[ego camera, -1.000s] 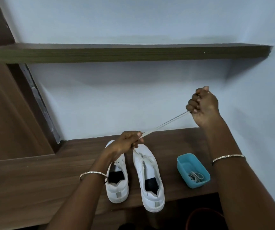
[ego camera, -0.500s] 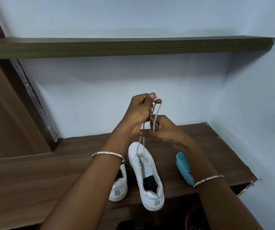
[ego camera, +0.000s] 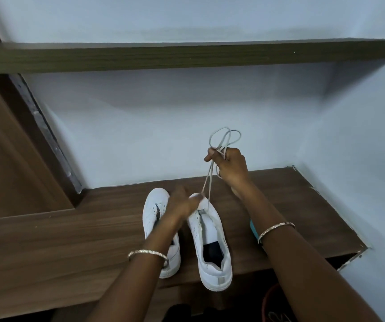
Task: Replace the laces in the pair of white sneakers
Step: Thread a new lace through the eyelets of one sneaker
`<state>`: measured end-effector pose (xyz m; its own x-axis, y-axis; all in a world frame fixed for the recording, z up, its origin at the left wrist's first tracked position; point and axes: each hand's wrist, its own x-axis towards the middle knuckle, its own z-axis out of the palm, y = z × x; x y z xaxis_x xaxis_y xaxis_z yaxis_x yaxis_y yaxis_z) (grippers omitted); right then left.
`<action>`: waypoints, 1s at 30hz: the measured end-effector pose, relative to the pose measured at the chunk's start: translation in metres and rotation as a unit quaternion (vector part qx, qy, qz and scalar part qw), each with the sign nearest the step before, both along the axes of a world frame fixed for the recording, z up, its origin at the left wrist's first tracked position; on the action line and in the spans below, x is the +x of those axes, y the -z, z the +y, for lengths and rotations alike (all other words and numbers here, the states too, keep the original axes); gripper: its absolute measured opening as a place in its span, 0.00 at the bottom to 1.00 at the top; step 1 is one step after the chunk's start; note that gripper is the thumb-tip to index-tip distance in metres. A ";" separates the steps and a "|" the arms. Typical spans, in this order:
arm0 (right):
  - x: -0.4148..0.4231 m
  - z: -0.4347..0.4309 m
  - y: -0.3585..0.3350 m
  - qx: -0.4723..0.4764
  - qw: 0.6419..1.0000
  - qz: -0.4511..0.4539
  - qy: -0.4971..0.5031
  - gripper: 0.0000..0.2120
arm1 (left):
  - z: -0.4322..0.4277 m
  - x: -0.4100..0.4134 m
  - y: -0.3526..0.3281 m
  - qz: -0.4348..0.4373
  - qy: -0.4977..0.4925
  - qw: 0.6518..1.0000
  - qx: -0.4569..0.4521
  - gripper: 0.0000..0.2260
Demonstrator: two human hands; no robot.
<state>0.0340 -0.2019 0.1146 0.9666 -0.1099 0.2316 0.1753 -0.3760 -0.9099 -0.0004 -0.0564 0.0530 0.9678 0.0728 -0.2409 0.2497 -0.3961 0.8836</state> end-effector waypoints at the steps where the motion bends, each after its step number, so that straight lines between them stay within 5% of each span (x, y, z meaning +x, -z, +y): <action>1: 0.003 0.001 0.002 0.021 1.000 0.012 0.008 0.16 | -0.002 -0.008 0.020 0.044 0.040 0.997 0.041 0.28; 5: 0.006 0.014 0.006 0.201 0.974 0.083 -0.055 0.19 | -0.015 -0.023 0.076 0.020 0.107 0.986 0.123 0.22; 11: 0.001 0.027 0.001 0.424 0.877 0.138 -0.178 0.17 | -0.032 -0.030 0.088 -0.048 0.084 0.970 0.222 0.22; 19: 0.000 0.017 0.007 0.403 0.883 0.131 -0.201 0.17 | -0.039 -0.023 0.093 -0.039 0.043 0.975 0.216 0.21; 23: 0.001 0.002 0.017 0.440 0.866 0.139 -0.194 0.16 | -0.026 -0.006 0.085 -0.074 -0.005 0.995 0.073 0.21; 30: 0.001 0.000 0.017 0.479 0.843 0.141 -0.202 0.16 | -0.017 0.034 0.070 -0.149 0.134 0.976 0.086 0.07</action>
